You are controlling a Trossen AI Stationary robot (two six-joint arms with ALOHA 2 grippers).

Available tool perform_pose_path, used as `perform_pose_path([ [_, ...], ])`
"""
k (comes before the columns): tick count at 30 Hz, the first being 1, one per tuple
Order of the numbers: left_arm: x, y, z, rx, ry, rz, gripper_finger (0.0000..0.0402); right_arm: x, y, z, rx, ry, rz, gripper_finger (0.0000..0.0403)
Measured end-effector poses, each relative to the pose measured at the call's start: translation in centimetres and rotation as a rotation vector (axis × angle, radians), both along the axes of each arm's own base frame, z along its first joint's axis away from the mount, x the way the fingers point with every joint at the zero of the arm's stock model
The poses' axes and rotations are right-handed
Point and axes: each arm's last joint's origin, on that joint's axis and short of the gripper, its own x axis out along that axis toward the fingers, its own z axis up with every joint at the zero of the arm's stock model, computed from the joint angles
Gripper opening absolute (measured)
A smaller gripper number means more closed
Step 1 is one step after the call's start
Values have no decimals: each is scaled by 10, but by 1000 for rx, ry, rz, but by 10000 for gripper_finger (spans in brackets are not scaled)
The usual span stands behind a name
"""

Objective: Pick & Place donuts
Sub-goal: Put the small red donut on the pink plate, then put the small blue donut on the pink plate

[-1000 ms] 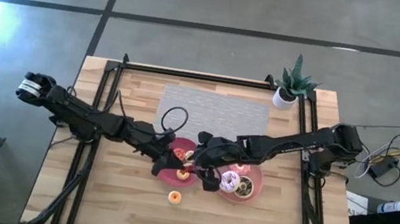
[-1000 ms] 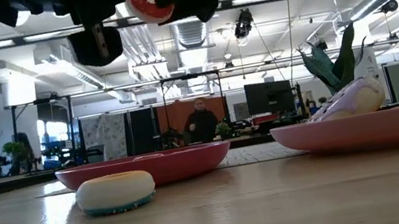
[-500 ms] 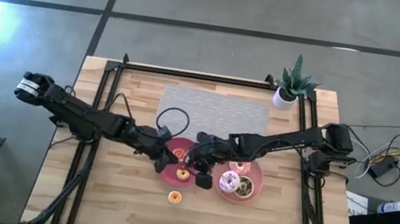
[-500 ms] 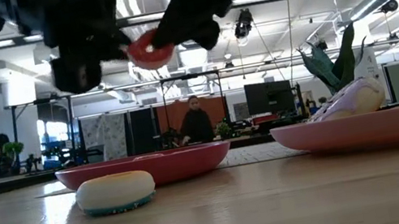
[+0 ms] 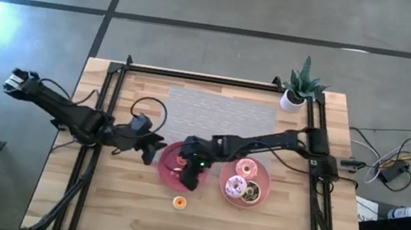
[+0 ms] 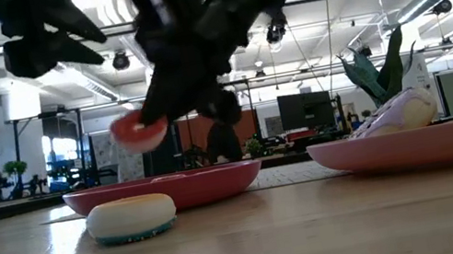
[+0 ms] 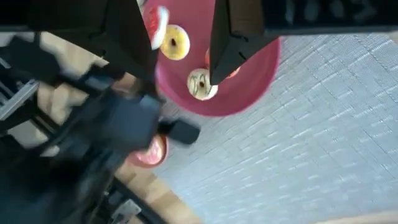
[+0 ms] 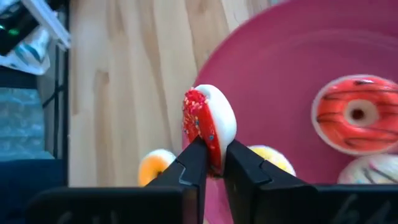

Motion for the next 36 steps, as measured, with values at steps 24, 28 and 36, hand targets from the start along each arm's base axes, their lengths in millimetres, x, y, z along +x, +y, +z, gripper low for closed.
perform_pose_path([
  [24,-24,5,-11,142,212,-37,127,38,-1,-23,-70,217,-132,121],
  [28,-24,5,-12,146,226,-36,127,36,-5,1,-190,147,-167,134],
  [36,-24,5,-12,138,217,-31,127,17,-7,39,-430,126,-142,152],
])
